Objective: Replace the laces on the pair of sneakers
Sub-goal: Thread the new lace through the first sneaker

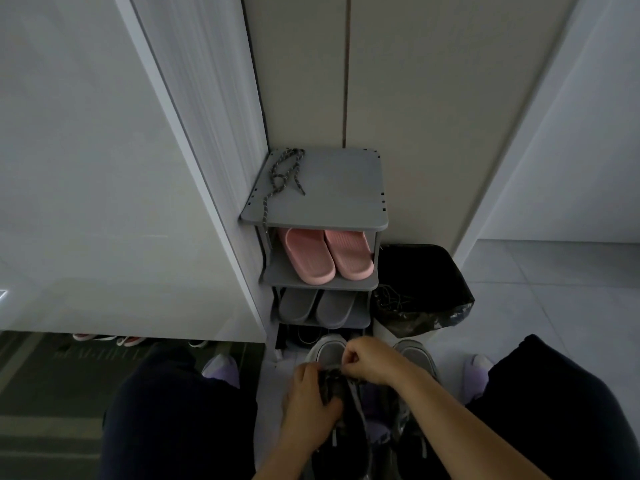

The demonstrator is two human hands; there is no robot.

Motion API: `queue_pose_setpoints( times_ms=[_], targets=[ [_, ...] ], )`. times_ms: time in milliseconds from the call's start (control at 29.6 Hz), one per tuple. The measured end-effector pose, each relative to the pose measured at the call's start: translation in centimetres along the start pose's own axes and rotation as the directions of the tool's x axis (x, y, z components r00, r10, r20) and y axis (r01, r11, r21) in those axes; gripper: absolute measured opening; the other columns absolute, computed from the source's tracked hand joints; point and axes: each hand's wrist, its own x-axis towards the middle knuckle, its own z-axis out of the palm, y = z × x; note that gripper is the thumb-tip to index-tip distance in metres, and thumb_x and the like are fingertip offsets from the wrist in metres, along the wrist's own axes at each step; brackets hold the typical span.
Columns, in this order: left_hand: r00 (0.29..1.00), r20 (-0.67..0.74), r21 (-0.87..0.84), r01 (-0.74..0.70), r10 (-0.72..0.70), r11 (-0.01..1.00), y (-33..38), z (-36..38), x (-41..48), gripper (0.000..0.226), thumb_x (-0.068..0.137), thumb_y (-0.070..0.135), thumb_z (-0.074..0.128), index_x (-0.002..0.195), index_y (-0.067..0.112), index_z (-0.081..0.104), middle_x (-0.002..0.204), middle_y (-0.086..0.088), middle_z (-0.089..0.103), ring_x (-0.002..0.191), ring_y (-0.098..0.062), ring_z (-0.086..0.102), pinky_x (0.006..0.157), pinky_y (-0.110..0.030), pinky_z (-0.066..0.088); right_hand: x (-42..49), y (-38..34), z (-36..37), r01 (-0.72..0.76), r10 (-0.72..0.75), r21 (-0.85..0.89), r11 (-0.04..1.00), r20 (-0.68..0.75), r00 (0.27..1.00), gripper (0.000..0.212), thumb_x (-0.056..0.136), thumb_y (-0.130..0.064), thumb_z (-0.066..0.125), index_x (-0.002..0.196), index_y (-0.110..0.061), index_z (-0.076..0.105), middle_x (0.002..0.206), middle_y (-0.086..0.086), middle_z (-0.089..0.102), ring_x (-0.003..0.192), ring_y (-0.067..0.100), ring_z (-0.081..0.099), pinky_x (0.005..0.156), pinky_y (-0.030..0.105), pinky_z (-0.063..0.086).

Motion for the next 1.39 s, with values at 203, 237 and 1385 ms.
queue_pose_setpoints(
  times_ms=[203,237,1385],
  targets=[
    [1.000,0.005,0.079,-0.004,0.004,0.997,0.1,0.6,0.2,0.042,0.084,0.018,0.051,0.124,0.020,0.039,0.129,0.001,0.039,0.117,-0.018,0.046,0.096,-0.033,0.042,0.8,-1.0,-0.1,0.026,-0.026,0.174,0.984,-0.003,1.000,0.008,0.083,-0.018,0.057,0.079,-0.011,0.058,0.074,-0.002,0.057,0.069,0.012,0.051,0.065,0.026,0.040],
    [1.000,-0.007,0.120,-0.010,0.011,0.993,0.3,0.7,0.2,0.040,0.085,0.019,0.049,0.124,0.021,0.039,0.129,0.002,0.039,0.118,-0.018,0.046,0.097,-0.032,0.040,0.8,-1.4,-0.1,0.044,-0.041,0.175,0.984,-0.020,0.999,0.007,0.082,-0.019,0.056,0.076,-0.017,0.055,0.072,-0.007,0.055,0.068,0.010,0.051,0.065,0.025,0.041],
    [0.944,0.317,-0.457,0.068,0.091,0.887,4.9,-2.4,-2.9,0.017,0.090,0.015,0.055,0.075,0.018,0.061,0.043,0.006,0.054,0.035,0.001,0.042,0.042,-0.011,0.033,-6.0,5.1,-4.8,-0.034,0.436,0.872,0.489,-0.210,0.875,0.019,0.095,-0.010,0.046,0.087,-0.002,0.061,0.061,0.004,0.049,0.048,0.012,0.043,0.042,0.022,0.038]
  ],
)
